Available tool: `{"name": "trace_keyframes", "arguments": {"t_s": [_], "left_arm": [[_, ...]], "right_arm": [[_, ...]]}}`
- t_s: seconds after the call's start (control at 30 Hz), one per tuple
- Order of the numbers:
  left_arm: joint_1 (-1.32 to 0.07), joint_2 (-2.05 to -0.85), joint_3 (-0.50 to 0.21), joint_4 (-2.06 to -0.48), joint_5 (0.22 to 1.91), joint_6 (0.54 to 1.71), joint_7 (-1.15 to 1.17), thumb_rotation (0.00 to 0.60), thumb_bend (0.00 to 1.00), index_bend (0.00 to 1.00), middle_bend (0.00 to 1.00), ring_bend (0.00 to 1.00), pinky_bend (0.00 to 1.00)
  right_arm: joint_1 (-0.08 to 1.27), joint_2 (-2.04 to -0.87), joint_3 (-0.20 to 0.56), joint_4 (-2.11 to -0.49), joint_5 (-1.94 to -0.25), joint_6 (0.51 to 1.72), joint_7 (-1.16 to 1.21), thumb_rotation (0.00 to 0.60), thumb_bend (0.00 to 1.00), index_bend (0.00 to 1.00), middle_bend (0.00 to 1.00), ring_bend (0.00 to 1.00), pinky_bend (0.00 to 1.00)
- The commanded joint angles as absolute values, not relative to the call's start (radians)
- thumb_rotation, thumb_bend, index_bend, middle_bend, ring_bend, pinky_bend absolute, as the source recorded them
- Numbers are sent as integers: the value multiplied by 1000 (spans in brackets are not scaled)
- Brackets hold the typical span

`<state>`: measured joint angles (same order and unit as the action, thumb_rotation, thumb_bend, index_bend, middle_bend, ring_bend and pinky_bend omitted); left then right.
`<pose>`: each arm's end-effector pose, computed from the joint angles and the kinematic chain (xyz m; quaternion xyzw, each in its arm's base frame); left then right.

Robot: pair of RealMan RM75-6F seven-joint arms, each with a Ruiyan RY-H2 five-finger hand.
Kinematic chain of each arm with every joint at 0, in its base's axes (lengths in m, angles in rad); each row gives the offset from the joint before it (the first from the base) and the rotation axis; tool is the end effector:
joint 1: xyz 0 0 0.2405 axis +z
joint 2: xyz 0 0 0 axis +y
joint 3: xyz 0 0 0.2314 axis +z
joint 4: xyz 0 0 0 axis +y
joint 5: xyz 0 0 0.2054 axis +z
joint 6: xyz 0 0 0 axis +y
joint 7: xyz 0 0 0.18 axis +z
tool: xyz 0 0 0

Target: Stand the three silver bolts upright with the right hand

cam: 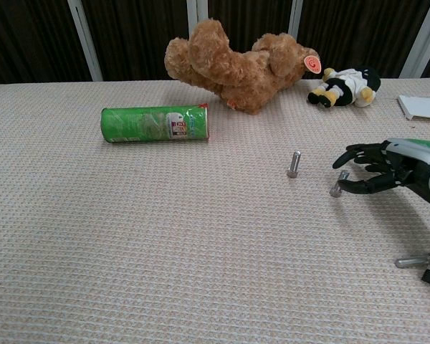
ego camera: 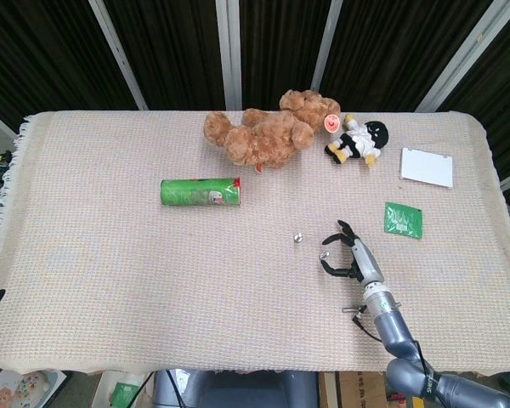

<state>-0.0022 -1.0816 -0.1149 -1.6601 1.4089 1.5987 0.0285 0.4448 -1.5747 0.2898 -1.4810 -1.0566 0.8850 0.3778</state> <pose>-0.2984 0.2002 0.1951 -0.5182 -0.3706 -0.3943 0.6623 -0.2070 -0.3262 -0.0251 0.4250 -0.7140 0.4650 0.3055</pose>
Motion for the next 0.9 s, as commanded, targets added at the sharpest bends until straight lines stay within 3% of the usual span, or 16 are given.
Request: {"name": "trace_keyframes", "arguments": {"t_s": [0.03,0.53,0.67,0.9], "left_arm": [[-2,-1082,-114,-1660,1410,1599,30,600,237,99,59,0,76],[1,-1081,-113,-1662,1414,1603,27,600,237,100,59,0,76],[1,-1080,-113,-1663,1412,1603,25,600,238,100,59,0,76],[1,-1080,-112,-1665,1415,1604,28,600,237,100,59,0,76]], "right_arm": [[445,-1543,294,-1522,-1063,884,372,600,274,369,0,0,0],[387,-1332,372,-1720,-1158,981,464,600,273,368,0,0,0],[356,-1244,356,-1758,-1214,1014,434,600,273,368,0,0,0],[276,-1096,247,-1829,-1378,1092,326,600,272,374,0,0,0]]}}
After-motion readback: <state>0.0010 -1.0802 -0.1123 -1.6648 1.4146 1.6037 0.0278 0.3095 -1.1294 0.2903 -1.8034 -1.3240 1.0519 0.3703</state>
